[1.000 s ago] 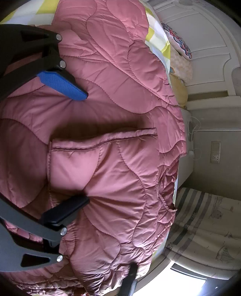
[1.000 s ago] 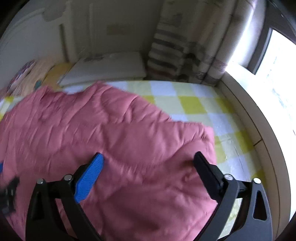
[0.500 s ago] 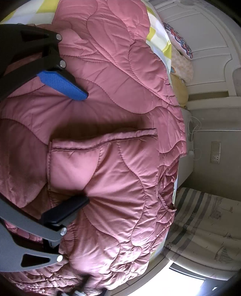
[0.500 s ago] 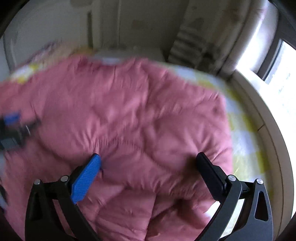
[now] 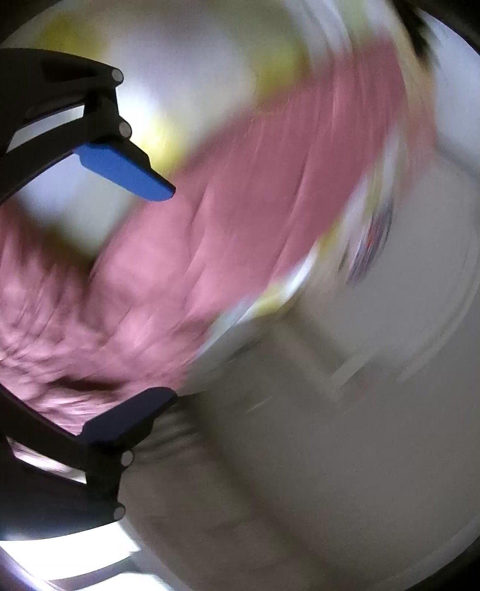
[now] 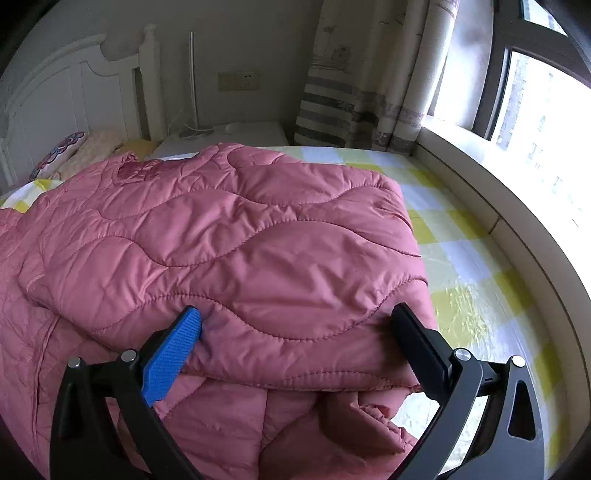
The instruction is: Fold large clothes
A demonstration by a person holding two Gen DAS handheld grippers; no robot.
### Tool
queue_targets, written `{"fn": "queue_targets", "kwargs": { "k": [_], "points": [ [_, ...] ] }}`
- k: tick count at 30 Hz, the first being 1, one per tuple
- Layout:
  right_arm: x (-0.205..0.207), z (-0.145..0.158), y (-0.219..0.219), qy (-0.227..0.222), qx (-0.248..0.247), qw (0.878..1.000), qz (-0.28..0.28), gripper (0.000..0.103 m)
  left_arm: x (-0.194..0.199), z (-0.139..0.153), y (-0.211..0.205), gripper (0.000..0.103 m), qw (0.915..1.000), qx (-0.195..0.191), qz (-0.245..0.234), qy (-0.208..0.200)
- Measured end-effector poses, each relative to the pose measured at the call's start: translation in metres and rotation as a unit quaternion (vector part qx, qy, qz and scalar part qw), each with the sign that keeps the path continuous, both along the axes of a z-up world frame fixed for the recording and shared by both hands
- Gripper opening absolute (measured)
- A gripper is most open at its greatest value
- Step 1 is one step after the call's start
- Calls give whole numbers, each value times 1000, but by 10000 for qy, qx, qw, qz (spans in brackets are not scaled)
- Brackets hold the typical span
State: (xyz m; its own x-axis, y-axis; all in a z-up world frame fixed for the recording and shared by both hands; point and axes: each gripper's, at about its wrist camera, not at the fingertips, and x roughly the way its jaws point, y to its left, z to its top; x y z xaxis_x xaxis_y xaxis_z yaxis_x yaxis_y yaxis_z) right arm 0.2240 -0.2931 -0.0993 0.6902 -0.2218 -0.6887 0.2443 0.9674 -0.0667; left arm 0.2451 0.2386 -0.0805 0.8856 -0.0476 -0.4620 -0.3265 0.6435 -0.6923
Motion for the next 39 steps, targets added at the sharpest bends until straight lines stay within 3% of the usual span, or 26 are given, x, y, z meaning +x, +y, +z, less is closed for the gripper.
{"fn": "queue_targets", "kwargs": {
  "k": [2, 4, 6, 8, 9, 10, 11, 13, 16, 19, 21, 24, 25, 26, 27, 28, 31, 33, 35, 37, 39],
  "points": [
    [-5, 2, 0, -51, 44, 10000, -16, 98, -22, -7, 40, 94, 9964, -167, 828, 37],
    [-11, 0, 3, -63, 103, 9999, -28, 98, -30, -13, 67, 94, 9915, -383, 1242, 37],
    [-13, 0, 1, -85, 136, 9999, -31, 98, -19, -15, 88, 94, 9911, -469, 1243, 94],
    [-18, 1, 2, -130, 171, 9998, -42, 98, -4, -11, 98, 92, 9920, -284, 1216, 189],
    [-21, 2, 1, -164, 205, 9996, -43, 98, 6, -8, 103, 81, 9929, -226, 1145, 214],
    [-22, 2, -1, -203, 256, 9995, -54, 98, 13, -7, 105, 34, 9942, -259, 1017, 220],
    [-23, 3, -3, -249, 330, 9991, -79, 98, 23, -3, 105, 9, 9950, -297, 884, 353],
    [-26, 3, -8, -321, 477, 9982, -152, 98, 21, 15, 83, 8, 9964, 66, 833, 114],
    [-29, 3, -17, -405, 737, 9962, -222, 98, 14, 64, 15, 8, 9935, 887, 179, -689],
    [-30, 3, -19, -445, 805, 9955, -241, 98, 12, 104, -81, 8, 9730, 1667, -896, -1325],
    [-30, 3, -18, -454, 805, 9954, -243, 98, 16, 117, -149, 8, 9499, 2106, -1734, -1527],
    [-30, 3, -19, -448, 833, 9952, -253, 98, 24, 105, -242, 14, 9143, 2598, -2732, -1480],
    [-30, 2, -20, -437, 851, 9950, -270, 98, 31, 94, -269, 35, 9016, 2670, -3138, -1316],
    [-30, 2, -21, -422, 874, 9948, -295, 98, 38, 84, -289, 69, 8925, 2732, -3413, -1111],
    [-30, 1, -22, -415, 892, 9947, -311, 98, 45, 67, -311, 84, 8826, 2899, -3617, -781],
    [-30, 1, -22, -413, 911, 9945, -323, 98, 45, 52, -325, 93, 8784, 3077, -3612, -577],
    [-31, 0, -25, -418, 960, 9940, -321, 98, 46, 22, -341, 92, 8667, 3545, -3506, -175],
    [-30, 0, -26, -395, 984, 9939, -315, 98, 45, 16, -331, 92, 8659, 3591, -3481, -72],
    [-30, 0, -25, -392, 980, 9939, -317, 98, 45, 24, -311, 92, 8760, 3564, -3247, -153],
    [-30, 0, -26, -413, 990, 9937, -321, 98, 43, 39, -273, 96, 8958, 3383, -2862, -359],
    [-31, -1, -26, -434, 1008, 9934, -343, 98, 46, 36, -238, 101, 9176, 3116, -2440, -368]
  ]
}}
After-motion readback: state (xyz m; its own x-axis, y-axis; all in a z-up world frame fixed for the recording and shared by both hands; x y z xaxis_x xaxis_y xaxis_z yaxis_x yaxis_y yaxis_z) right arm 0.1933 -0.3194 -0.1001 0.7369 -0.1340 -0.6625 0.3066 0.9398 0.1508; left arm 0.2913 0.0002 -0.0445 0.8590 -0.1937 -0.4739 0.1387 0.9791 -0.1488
